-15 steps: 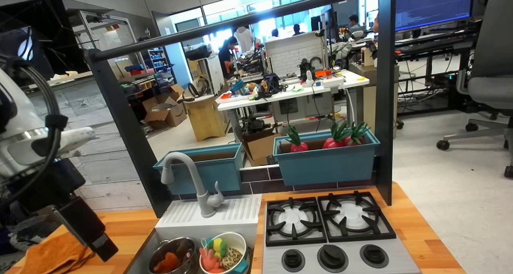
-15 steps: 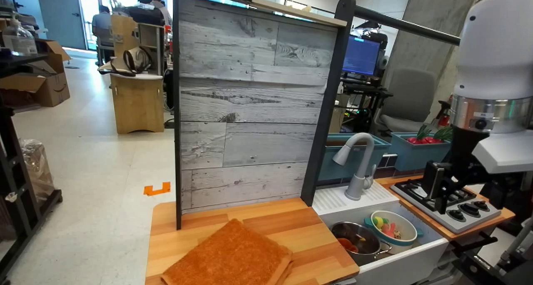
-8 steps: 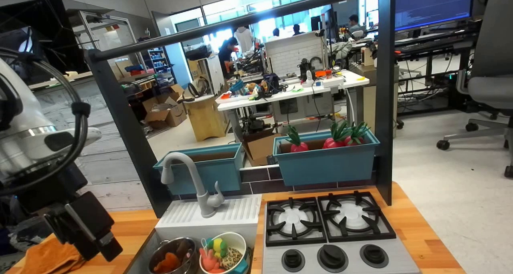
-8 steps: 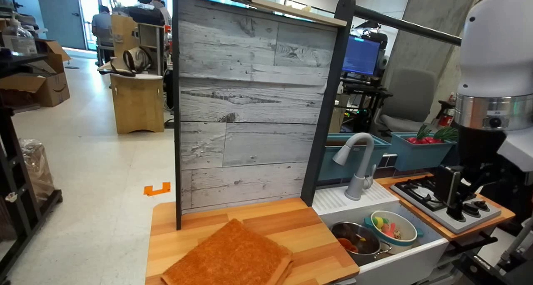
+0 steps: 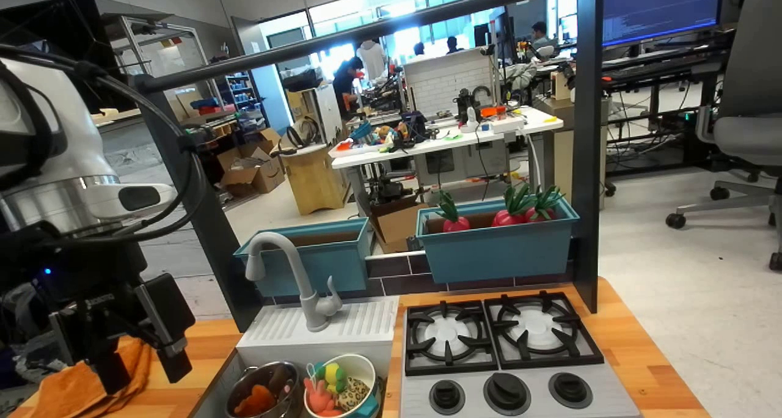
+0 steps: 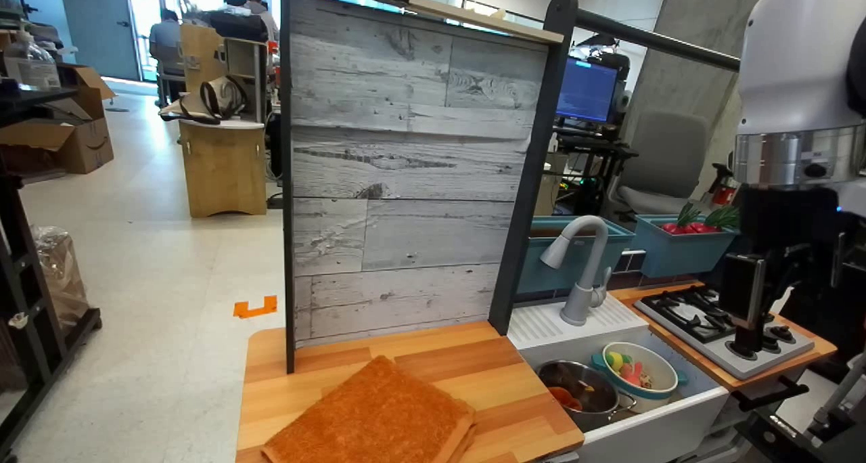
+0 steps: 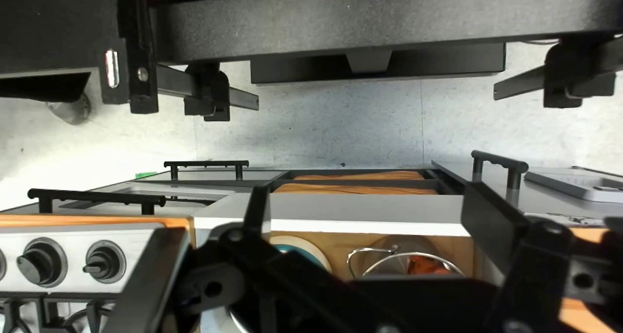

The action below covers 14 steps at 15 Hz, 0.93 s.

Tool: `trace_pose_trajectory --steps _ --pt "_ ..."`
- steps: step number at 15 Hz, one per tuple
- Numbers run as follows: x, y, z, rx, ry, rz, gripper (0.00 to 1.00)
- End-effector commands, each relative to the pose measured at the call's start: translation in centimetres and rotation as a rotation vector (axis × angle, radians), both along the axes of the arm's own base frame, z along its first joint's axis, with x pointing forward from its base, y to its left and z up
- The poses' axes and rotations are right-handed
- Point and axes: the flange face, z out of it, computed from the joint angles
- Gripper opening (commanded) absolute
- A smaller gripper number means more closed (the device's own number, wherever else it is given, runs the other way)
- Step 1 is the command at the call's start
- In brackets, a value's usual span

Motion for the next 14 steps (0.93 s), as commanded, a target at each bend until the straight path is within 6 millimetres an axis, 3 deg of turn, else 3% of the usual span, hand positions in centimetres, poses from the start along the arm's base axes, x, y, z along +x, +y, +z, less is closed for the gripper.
trace_pose_trajectory --steps 1,3,5,8,12,13,14 --pt "0.0 0.1 -0.1 0.0 0.002 0.0 1.0" --pt "1.2 0.6 0.5 0.026 -0.071 0.024 1.0" --pt "2.6 4.0 1.5 0.118 -0.079 0.062 1.0" --pt "4.6 12.5 2.9 0.267 -0.039 0.097 1.0" --pt "6.2 22.1 -0.7 0.353 -0.058 0.075 1.0" --pt "4.5 19.4 1.8 0.318 -0.071 0.102 1.0" --pt "4.6 20.8 0.9 0.323 -0.063 0.11 1.0"
